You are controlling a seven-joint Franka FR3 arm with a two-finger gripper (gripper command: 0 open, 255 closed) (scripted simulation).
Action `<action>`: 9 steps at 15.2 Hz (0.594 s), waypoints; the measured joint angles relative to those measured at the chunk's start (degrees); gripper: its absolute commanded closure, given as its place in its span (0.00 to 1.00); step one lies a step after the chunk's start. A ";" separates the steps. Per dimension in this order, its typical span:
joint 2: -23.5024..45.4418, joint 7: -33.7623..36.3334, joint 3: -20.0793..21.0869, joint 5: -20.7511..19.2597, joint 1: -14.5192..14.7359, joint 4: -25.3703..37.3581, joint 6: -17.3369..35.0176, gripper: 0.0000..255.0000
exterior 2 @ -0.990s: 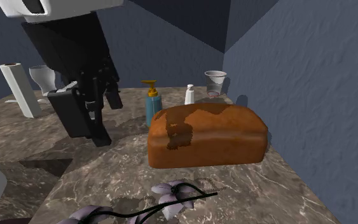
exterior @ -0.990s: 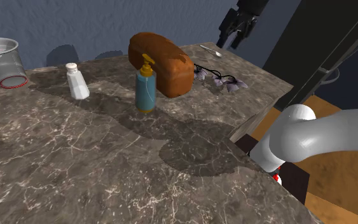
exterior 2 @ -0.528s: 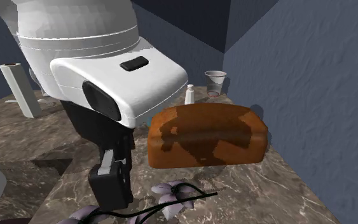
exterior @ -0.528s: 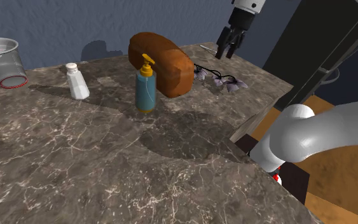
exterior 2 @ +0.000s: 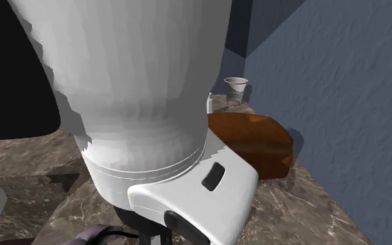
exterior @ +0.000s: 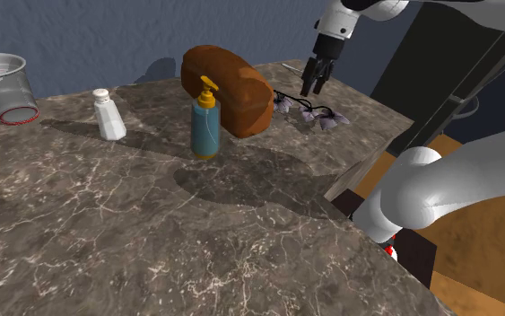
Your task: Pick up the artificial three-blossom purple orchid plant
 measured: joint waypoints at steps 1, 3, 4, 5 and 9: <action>-0.10 -0.11 -0.04 -0.06 -0.04 -0.91 0.78 0.00; 0.13 -0.42 -0.26 -0.13 -0.09 -2.08 2.13 0.00; 0.12 -0.56 -0.35 -0.19 -0.15 -2.67 2.69 0.00; 0.25 -0.65 -0.41 -0.20 -0.15 -2.91 3.05 1.00; 0.20 -0.70 -0.29 0.03 -0.03 -2.96 3.51 1.00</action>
